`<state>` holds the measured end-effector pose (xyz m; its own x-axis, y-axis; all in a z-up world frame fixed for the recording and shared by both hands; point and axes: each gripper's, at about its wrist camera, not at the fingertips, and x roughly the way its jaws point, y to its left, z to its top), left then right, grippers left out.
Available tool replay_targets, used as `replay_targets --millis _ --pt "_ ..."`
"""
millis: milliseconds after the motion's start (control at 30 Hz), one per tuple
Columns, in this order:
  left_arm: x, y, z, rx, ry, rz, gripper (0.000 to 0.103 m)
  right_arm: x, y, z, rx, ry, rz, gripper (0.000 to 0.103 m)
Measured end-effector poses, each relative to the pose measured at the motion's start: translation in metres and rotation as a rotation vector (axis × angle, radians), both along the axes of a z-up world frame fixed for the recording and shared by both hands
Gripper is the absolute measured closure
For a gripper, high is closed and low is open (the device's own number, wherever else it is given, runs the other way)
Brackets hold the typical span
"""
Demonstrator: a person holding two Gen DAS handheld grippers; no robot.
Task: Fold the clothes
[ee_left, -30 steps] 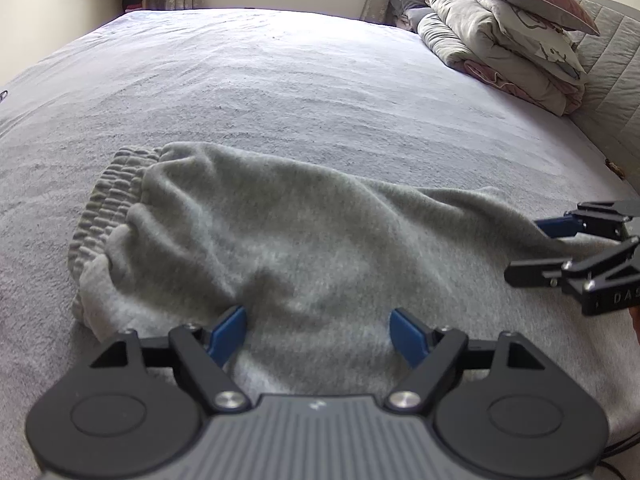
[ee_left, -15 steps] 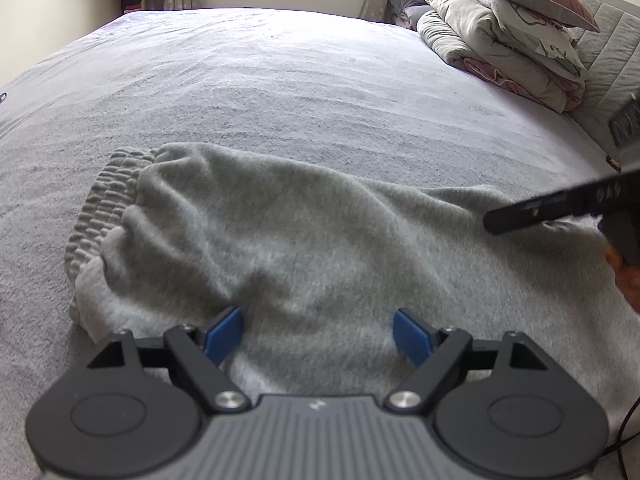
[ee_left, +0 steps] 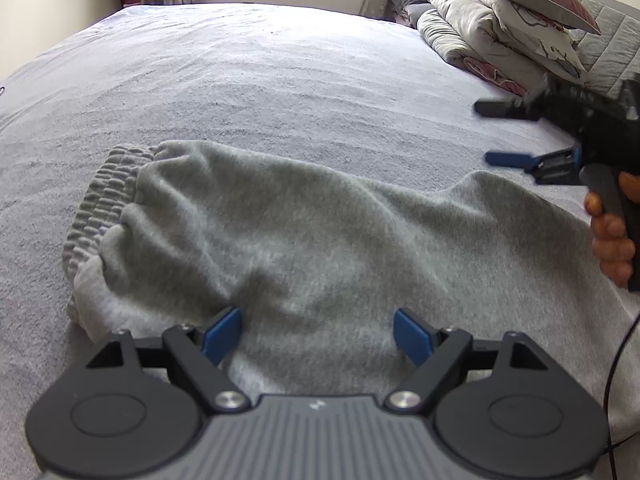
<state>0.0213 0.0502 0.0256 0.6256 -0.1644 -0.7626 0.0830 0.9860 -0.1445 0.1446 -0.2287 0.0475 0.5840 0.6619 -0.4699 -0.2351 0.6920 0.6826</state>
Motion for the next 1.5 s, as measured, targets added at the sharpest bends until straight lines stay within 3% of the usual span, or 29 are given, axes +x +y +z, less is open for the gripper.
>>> replay_targets --millis 100,267,400,500,600,767,833,900,1000,1100,1167,1300,1400,1500 --pt "0.000 0.000 0.000 0.000 0.004 0.000 0.019 -0.009 0.003 0.010 -0.043 -0.028 -0.007 0.021" --pt "0.001 0.001 0.001 -0.009 0.009 0.002 0.018 -0.031 0.044 0.023 -0.159 -0.085 0.156 0.021" --pt "0.000 0.000 0.001 -0.001 0.008 -0.003 0.018 -0.033 0.075 0.011 -0.280 -0.082 0.245 0.023" --pt "0.001 0.000 0.000 0.003 0.007 -0.006 0.018 -0.019 0.065 -0.012 -0.412 -0.056 0.143 0.030" --pt "0.001 -0.001 0.000 0.011 0.007 -0.012 0.017 -0.015 0.037 -0.025 -0.428 -0.031 0.014 0.034" --pt "0.001 -0.001 0.000 0.017 0.007 -0.016 0.017 -0.041 0.022 -0.003 -0.557 -0.049 -0.089 0.034" --pt "0.001 -0.002 0.000 0.018 0.007 -0.015 0.017 -0.065 0.019 0.013 -0.581 -0.112 -0.100 0.032" --pt "0.001 -0.002 0.000 0.022 0.006 -0.014 0.017 -0.089 0.016 0.021 -0.579 -0.112 -0.091 0.028" --pt "-0.001 -0.004 -0.001 0.033 -0.002 -0.014 0.017 -0.118 0.007 0.014 -0.622 -0.016 -0.066 0.027" --pt "-0.002 -0.007 -0.002 0.052 -0.011 -0.016 0.016 -0.136 -0.020 -0.017 -0.599 0.107 -0.075 0.024" --pt "-0.002 -0.010 -0.003 0.066 -0.017 -0.018 0.014 -0.148 -0.033 -0.024 -0.561 0.076 -0.098 0.024" --pt "-0.002 -0.010 0.000 0.066 -0.018 -0.017 0.014 -0.146 -0.013 -0.010 -0.705 0.053 -0.070 0.024" --pt "-0.002 -0.006 0.007 0.043 -0.038 -0.027 0.014 -0.147 -0.008 -0.001 -0.679 0.003 -0.078 0.024" --pt "0.001 -0.002 0.015 0.080 -0.090 -0.020 0.014 -0.151 -0.002 0.004 -0.684 -0.033 -0.132 0.021"
